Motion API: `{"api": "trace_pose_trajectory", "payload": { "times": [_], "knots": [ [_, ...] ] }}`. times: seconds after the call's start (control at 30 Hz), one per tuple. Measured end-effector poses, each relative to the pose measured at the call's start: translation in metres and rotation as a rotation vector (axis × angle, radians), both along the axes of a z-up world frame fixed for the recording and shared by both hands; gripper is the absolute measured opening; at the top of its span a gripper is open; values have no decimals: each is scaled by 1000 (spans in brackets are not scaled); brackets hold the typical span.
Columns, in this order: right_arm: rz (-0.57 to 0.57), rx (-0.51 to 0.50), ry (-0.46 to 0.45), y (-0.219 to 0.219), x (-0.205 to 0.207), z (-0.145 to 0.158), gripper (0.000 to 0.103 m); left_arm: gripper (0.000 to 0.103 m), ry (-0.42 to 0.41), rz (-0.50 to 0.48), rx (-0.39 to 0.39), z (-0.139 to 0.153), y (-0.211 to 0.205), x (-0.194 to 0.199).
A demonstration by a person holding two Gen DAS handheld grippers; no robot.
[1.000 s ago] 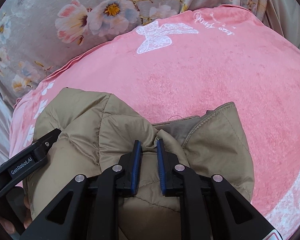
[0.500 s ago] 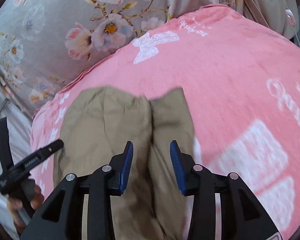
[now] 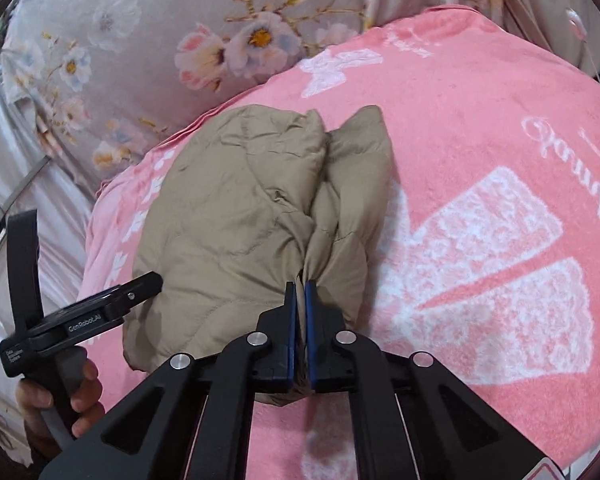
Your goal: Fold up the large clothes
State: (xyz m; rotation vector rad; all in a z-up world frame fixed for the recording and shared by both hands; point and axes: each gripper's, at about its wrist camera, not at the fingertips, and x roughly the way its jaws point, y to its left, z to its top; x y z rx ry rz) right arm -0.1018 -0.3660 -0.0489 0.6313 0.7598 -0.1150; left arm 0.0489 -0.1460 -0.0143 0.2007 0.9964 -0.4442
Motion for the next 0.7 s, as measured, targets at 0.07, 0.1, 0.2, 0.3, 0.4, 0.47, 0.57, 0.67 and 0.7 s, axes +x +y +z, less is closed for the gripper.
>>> {"api": "trace_pose_trajectory", "payload": {
  "times": [0.07,0.1,0.2,0.3,0.4,0.47,0.57,0.67,0.7],
  "knots": [
    [-4,20,54,-4,6,-21,3,98,-14,-4,15,-3,-4,-2],
    [-8,20,80,-4,9,-32,4,98,-38,-8,35,-4,-8,-6],
    [-12,43,85,-3,11,-41,6,98,-59,1,56,-4,-11,-9],
    [-71,79,56,-10,-2,-29,27,98,-30,48,-4,9,8,2],
    [-133,37,51,-14,-13,-21,57,97,-20,106,-56,20,35,22],
    [-123,76,60,-17,-12,-28,60,97,48,133,-97,13,47,39],
    [-97,207,48,-20,-6,-44,61,97,170,131,-219,-1,59,59],
    [-85,272,19,-19,0,-54,68,98,272,104,-340,-16,65,74],
    [-78,267,13,-18,3,-54,70,98,293,87,-374,-20,64,79]
  ]
}}
